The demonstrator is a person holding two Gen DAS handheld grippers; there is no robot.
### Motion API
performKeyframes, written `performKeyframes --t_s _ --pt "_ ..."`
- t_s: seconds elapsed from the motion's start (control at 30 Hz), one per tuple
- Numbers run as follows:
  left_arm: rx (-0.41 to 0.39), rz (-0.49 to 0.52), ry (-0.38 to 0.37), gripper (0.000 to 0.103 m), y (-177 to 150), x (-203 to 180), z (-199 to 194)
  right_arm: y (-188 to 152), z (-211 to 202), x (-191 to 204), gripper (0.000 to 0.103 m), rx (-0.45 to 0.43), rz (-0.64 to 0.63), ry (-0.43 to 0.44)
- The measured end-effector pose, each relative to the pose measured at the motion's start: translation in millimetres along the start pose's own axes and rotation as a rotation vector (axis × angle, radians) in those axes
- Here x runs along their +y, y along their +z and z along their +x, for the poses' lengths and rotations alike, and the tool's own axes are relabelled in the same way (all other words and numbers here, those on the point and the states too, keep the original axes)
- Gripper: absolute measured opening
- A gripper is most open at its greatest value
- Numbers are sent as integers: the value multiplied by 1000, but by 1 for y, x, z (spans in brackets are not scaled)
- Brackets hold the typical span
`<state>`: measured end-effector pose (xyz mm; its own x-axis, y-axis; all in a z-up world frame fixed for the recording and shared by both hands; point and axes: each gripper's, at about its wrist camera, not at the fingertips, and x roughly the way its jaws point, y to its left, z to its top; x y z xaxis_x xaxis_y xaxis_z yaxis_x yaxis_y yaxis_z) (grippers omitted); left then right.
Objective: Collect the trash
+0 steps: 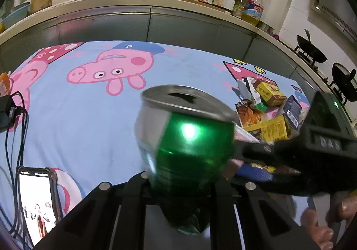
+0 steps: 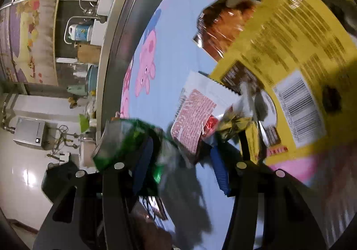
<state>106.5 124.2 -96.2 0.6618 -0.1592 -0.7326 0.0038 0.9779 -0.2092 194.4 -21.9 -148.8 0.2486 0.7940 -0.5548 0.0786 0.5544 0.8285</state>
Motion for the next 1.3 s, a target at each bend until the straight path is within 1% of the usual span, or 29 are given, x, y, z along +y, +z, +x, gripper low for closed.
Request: performKeyframes --t_s 0.07,0.1,0.13,0.17,0.23,0.27,0.4,0.5,0.57,0.67,0.77,0.87,0.9,1.03,1.1,1.17,1.3 --pt "5 0 -9 13 0 -1 1 0 6 9 51 -15 -23 -19" --pt "4 4 -6 13 -1 -2 1 2 7 11 46 -19 -40 -31" --pt "3 7 -5 13 -1 -3 1 2 10 13 36 -22 -60 -48" --pt "4 8 -6 13 -1 -3 1 4 12 12 29 -20 -67 -60" --pt "12 4 -15 13 -1 -2 0 6 22 9 5 4 -65 -61" --pt "19 -2 -22 13 -2 -1 -1 4 20 5 0 15 -66 -55" --pt "31 -21 -14 12 -6 5 -7 -9 14 17 1 17 -165 -57" --pt "32 -45 -5 12 -8 14 -14 -26 0 30 1 22 -285 -71" --pt "22 -54 4 12 -9 18 -22 -41 -11 33 1 53 -377 -76" --pt "12 -52 2 12 -11 18 -32 -66 -31 31 1 84 -510 -100" --pt "15 -37 -24 12 -14 10 -40 -84 -59 21 1 73 -570 -133" --pt "34 1 -67 12 -22 -12 -45 -93 -95 1 1 20 -557 -163" --pt "43 17 -83 12 -24 -19 -45 -95 -107 -6 1 -12 -542 -174" --pt "95 99 -165 12 -38 -62 -44 -99 -157 -48 1 -95 -439 -222" --pt "135 146 -222 12 -46 -89 -40 -97 -174 -66 1 -125 -393 -240" --pt "174 187 -265 12 -54 -113 -34 -95 -195 -89 1 -162 -334 -245" --pt "256 264 -332 12 -72 -158 -20 -99 -226 -118 1 -228 -266 -250"
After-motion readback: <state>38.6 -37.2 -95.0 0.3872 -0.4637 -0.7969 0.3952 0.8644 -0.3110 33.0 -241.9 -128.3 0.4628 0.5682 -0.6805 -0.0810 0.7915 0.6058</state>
